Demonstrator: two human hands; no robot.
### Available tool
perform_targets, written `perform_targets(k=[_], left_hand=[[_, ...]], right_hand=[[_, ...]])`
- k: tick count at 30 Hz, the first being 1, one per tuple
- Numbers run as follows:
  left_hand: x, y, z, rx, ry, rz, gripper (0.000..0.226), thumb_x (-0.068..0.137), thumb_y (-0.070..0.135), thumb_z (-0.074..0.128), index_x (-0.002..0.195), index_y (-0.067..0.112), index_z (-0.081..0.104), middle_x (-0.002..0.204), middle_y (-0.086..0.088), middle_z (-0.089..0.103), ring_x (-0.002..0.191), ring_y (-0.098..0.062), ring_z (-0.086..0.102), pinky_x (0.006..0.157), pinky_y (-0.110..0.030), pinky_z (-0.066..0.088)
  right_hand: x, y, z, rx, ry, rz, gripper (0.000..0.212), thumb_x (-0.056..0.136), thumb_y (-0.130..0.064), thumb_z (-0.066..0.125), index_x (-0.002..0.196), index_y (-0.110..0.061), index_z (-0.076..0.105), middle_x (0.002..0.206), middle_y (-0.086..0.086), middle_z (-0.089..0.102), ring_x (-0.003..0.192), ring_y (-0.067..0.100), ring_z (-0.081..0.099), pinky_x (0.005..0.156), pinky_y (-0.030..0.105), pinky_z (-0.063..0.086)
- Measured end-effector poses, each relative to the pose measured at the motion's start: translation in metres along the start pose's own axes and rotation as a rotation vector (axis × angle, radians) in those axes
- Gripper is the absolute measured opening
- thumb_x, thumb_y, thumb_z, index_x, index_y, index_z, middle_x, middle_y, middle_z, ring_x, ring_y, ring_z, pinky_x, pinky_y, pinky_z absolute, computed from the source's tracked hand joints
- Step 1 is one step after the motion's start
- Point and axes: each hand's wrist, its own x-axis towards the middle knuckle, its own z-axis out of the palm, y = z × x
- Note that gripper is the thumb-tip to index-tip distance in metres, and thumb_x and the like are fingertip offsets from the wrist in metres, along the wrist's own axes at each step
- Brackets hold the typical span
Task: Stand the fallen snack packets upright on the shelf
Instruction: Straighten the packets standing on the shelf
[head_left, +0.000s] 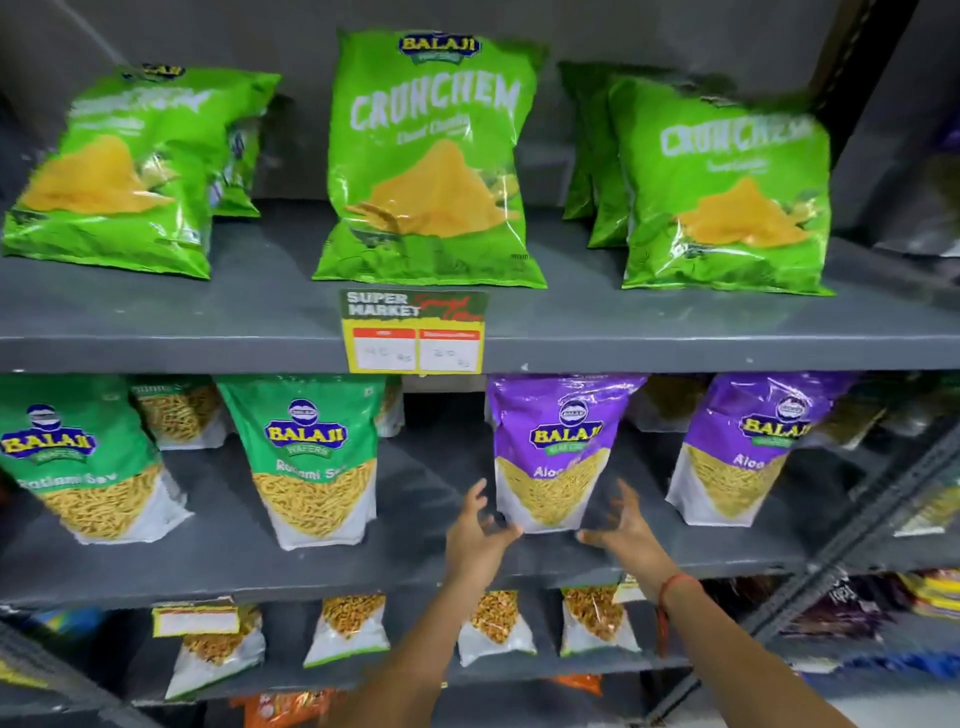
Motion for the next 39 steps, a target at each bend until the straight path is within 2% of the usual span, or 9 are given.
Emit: perform_targets(k=[2, 9, 15, 19, 22, 25, 31, 35, 39], left_hand=[[0.008, -0.001, 0.013, -0.01, 0.041, -0.003, 0.075, 0.069, 0.004, 0.077, 0.135, 0.015, 0.043, 0.119, -0.002, 0.057, 0.097, -0.017, 0.061, 0.081, -0.021, 0.051], [0.009, -0.004, 0.028, -0.07, 0.164, 0.016, 0.041, 0.076, 0.01, 0.073, 0.113, 0.019, 0.059, 0.111, -0.003, 0.069, 0.098, -0.014, 0.066, 0.09, -0.038, 0.056], [-0.002, 0.006, 0.046, -0.054, 0.326, 0.05, 0.044, 0.076, 0.005, 0.072, 0.115, 0.013, 0.053, 0.108, -0.005, 0.066, 0.095, -0.018, 0.064, 0.084, -0.032, 0.052], [-0.031, 0.002, 0.092, 0.034, 0.508, 0.146, 0.042, 0.073, 0.007, 0.074, 0.103, 0.026, 0.052, 0.104, 0.001, 0.06, 0.09, -0.006, 0.063, 0.077, -0.017, 0.051], [-0.041, 0.0, 0.144, 0.15, 0.295, 0.24, 0.036, 0.076, 0.015, 0.072, 0.096, 0.038, 0.053, 0.093, 0.012, 0.062, 0.084, 0.003, 0.061, 0.066, -0.006, 0.044], [-0.027, 0.006, 0.194, 0.23, -0.007, 0.222, 0.044, 0.077, 0.019, 0.071, 0.113, 0.036, 0.053, 0.11, 0.012, 0.06, 0.09, 0.001, 0.061, 0.073, -0.009, 0.046], [0.027, 0.014, 0.26, 0.223, -0.244, -0.021, 0.089, 0.062, 0.03, 0.074, 0.14, 0.021, 0.032, 0.118, 0.002, 0.059, 0.113, -0.023, 0.062, 0.095, -0.043, 0.051], [0.03, 0.011, 0.27, 0.248, -0.302, -0.121, 0.082, 0.072, 0.014, 0.075, 0.14, 0.02, 0.031, 0.122, -0.007, 0.063, 0.112, -0.024, 0.062, 0.095, -0.042, 0.052], [0.02, 0.014, 0.27, 0.168, -0.359, -0.161, 0.082, 0.077, 0.002, 0.068, 0.144, 0.021, 0.025, 0.125, -0.005, 0.059, 0.108, -0.014, 0.057, 0.098, -0.034, 0.047]], right_hand=[[0.014, 0.003, 0.001, -0.013, -0.113, -0.035, 0.098, 0.072, 0.006, 0.072, 0.146, -0.017, 0.012, 0.142, 0.0, 0.035, 0.132, 0.021, 0.039, 0.1, 0.036, 0.041], [0.028, 0.01, 0.004, -0.062, -0.166, -0.068, 0.07, 0.073, -0.015, 0.077, 0.125, -0.028, 0.032, 0.126, -0.002, 0.054, 0.122, 0.018, 0.05, 0.095, 0.029, 0.043], [0.018, 0.012, -0.005, -0.039, -0.185, -0.117, 0.09, 0.061, -0.025, 0.085, 0.131, -0.036, 0.028, 0.129, -0.01, 0.054, 0.122, 0.01, 0.051, 0.102, 0.035, 0.046], [0.005, 0.012, -0.044, -0.02, 0.208, -0.231, 0.062, 0.073, -0.013, 0.075, 0.125, -0.027, 0.044, 0.12, -0.006, 0.054, 0.113, 0.011, 0.052, 0.09, 0.017, 0.047], [-0.009, 0.012, -0.095, 0.086, 0.632, -0.35, 0.04, 0.078, -0.009, 0.064, 0.1, -0.038, 0.049, 0.101, -0.007, 0.056, 0.099, 0.02, 0.056, 0.073, 0.011, 0.047], [0.001, 0.03, -0.151, 0.131, 0.808, -0.222, 0.041, 0.073, -0.018, 0.061, 0.108, -0.032, 0.047, 0.11, 0.012, 0.057, 0.103, 0.033, 0.057, 0.09, 0.045, 0.05], [0.027, 0.035, -0.21, 0.049, 0.374, 0.075, 0.078, 0.081, 0.004, 0.057, 0.147, -0.015, 0.02, 0.13, -0.001, 0.04, 0.125, 0.018, 0.039, 0.092, 0.032, 0.039], [0.027, 0.034, -0.22, 0.063, 0.228, 0.11, 0.071, 0.08, 0.007, 0.052, 0.142, -0.02, 0.029, 0.126, 0.003, 0.052, 0.11, 0.02, 0.051, 0.067, 0.019, 0.048], [0.018, 0.039, -0.22, 0.08, 0.192, 0.081, 0.074, 0.07, 0.005, 0.055, 0.135, -0.024, 0.033, 0.129, 0.008, 0.054, 0.119, 0.023, 0.052, 0.081, 0.028, 0.045]])
